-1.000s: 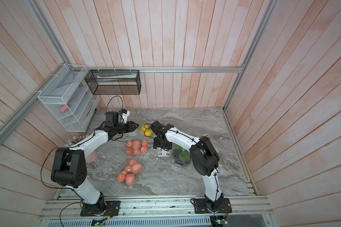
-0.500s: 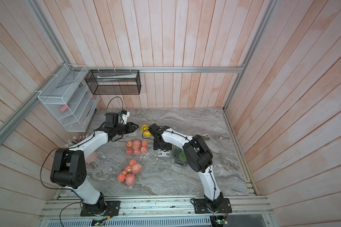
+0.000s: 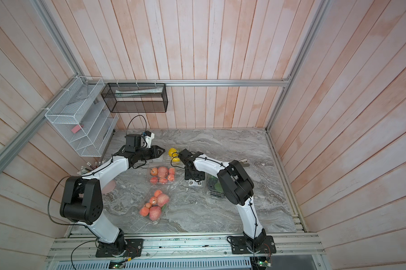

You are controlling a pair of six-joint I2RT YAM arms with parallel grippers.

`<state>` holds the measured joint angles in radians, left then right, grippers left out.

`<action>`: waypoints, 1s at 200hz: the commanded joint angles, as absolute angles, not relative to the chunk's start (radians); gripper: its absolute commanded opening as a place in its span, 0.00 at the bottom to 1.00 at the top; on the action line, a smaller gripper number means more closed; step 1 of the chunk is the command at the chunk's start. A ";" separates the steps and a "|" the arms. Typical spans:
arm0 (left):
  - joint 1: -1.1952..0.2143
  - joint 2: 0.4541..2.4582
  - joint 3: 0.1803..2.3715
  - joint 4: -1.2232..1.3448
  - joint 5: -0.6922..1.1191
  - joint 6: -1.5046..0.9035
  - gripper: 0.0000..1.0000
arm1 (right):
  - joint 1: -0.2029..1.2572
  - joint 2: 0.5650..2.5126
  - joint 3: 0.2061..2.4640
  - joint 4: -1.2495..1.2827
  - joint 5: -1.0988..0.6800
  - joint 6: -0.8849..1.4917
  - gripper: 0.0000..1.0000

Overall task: Label fruit boxes
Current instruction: Pick up the label sticker from the center of the board.

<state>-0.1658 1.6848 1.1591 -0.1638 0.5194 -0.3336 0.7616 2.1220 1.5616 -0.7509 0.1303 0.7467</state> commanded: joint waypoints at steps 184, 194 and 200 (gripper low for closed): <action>-0.213 1.607 0.977 0.180 0.751 -0.363 0.34 | 0.735 1.666 0.952 -0.131 -0.054 0.714 0.26; -0.225 1.599 0.950 0.251 0.808 -0.353 0.35 | 0.735 1.627 0.921 -0.108 -0.056 0.702 0.25; -0.235 1.595 0.934 0.293 0.847 -0.343 0.36 | 0.735 1.603 0.904 -0.089 -0.062 0.688 0.26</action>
<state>-0.2081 1.6337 0.9810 0.0757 0.6842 -0.3511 0.7414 1.6836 0.9588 -0.1993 -0.0353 0.7311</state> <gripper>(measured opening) 0.348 0.256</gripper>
